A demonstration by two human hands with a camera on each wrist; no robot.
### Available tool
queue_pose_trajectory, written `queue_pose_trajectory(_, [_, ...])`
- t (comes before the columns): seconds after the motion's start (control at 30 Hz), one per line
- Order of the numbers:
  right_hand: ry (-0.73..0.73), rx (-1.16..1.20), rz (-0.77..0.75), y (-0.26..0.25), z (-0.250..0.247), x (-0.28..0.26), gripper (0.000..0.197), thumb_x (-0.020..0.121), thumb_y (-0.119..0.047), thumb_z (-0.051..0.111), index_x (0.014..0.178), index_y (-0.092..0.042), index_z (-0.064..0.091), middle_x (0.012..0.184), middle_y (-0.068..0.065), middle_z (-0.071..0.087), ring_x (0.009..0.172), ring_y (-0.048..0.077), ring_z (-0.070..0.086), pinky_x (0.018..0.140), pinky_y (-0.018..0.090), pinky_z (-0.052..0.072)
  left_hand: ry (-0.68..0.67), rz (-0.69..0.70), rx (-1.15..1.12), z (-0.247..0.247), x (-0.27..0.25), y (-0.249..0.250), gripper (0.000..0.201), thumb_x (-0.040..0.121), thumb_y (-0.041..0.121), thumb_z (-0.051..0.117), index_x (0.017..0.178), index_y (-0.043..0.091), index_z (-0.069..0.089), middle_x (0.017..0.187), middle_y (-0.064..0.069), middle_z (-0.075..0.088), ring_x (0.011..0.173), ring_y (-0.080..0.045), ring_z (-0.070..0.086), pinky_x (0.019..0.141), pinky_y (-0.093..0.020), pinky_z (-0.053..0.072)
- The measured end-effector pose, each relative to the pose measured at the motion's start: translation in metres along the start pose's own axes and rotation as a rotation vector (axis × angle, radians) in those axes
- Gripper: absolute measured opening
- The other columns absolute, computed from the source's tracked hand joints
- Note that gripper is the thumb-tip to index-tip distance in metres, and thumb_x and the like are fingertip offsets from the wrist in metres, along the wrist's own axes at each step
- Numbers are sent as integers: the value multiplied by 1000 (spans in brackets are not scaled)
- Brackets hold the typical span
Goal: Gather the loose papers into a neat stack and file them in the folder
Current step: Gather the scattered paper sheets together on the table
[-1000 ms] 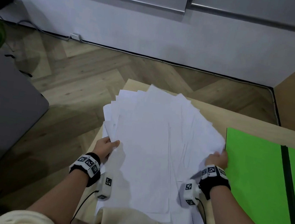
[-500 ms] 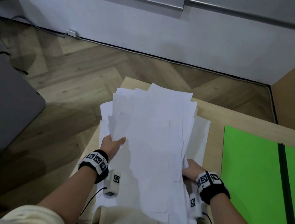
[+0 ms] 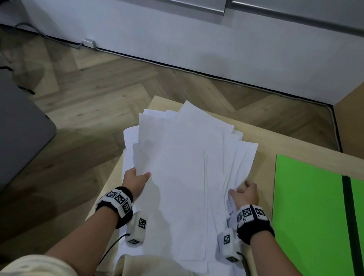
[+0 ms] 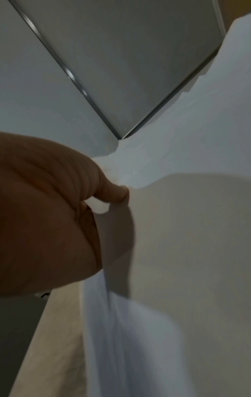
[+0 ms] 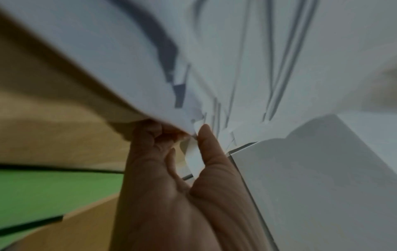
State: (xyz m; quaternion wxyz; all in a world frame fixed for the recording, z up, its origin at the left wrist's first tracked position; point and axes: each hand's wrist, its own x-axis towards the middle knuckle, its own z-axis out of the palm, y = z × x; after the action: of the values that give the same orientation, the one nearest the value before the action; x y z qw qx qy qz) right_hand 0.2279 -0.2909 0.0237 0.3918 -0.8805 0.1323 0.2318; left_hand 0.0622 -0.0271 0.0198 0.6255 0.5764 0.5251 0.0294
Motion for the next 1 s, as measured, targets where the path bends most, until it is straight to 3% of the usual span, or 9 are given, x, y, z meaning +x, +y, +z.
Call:
queue_pose_trajectory(0.17, [-104, 86, -41, 4, 2, -1, 34, 88, -13, 52, 120, -3, 58, 122, 13, 63, 101, 25, 57, 91, 32, 43, 58, 51, -7, -4, -1, -4, 21, 90, 12, 58, 110, 9, 63, 104, -14, 69, 96, -34, 67, 87, -44, 55])
queue_pose_trajectory(0.33, [-147, 138, -6, 8, 1, -8, 39, 95, -21, 43, 125, 1, 53, 122, 11, 59, 108, 26, 54, 93, 31, 38, 115, 76, 12, 5, 0, -5, 30, 92, 13, 53, 120, 3, 60, 110, -15, 67, 101, -33, 64, 93, -44, 52])
queue_pose_trajectory(0.43, [-212, 191, -16, 4, 7, -15, 53, 91, -37, 54, 130, -2, 48, 128, 4, 52, 119, 20, 49, 99, 31, 36, 28, 100, 121, 30, -3, -3, 34, 93, 19, 52, 123, 5, 58, 117, -14, 66, 107, -35, 63, 98, -48, 50])
queue_pose_trajectory(0.57, [-137, 128, -58, 13, -1, -12, 40, 84, -16, 66, 119, 1, 59, 124, 15, 62, 111, 28, 59, 92, 31, 43, -113, 140, 164, 49, -8, 8, 25, 93, 23, 51, 109, 7, 63, 102, -11, 69, 95, -30, 66, 86, -41, 55])
queue_pose_trajectory(0.67, [37, 104, -18, 19, -14, -11, 35, 87, -12, 62, 115, 8, 60, 123, 21, 62, 113, 35, 58, 95, 35, 42, 44, 198, 239, 26, -3, 15, 18, 90, 20, 57, 101, 7, 63, 94, -7, 65, 89, -25, 61, 74, -28, 48])
queue_pose_trajectory(0.73, [95, 117, -7, 21, -20, -11, 37, 89, -10, 59, 118, 12, 56, 126, 25, 58, 116, 37, 55, 96, 35, 40, 264, 179, 414, 2, 2, 12, 31, 85, 17, 61, 114, 8, 62, 115, -12, 61, 106, -30, 58, 88, -34, 48])
queue_pose_trajectory(0.8, [103, 109, 5, 20, -22, -14, 43, 90, -10, 57, 126, 13, 49, 134, 26, 51, 123, 38, 50, 101, 36, 37, 357, 93, 560, -16, 3, 7, 44, 79, 16, 64, 122, 5, 59, 129, -18, 51, 120, -37, 50, 100, -42, 45])
queue_pose_trajectory(0.9, [94, 96, 26, 20, -20, -13, 40, 90, -7, 54, 126, 11, 50, 132, 25, 54, 120, 38, 52, 98, 35, 39, 321, 41, 552, -20, 4, 1, 52, 75, 19, 67, 121, -1, 54, 132, -23, 46, 123, -40, 45, 103, -45, 43])
queue_pose_trajectory(1.0, [37, 66, 31, 18, -16, -14, 37, 88, -9, 55, 120, 9, 55, 125, 23, 59, 113, 37, 57, 94, 35, 42, 275, 42, 460, -13, 4, 1, 53, 76, 18, 67, 121, -3, 48, 130, -22, 47, 115, -41, 53, 96, -43, 48])
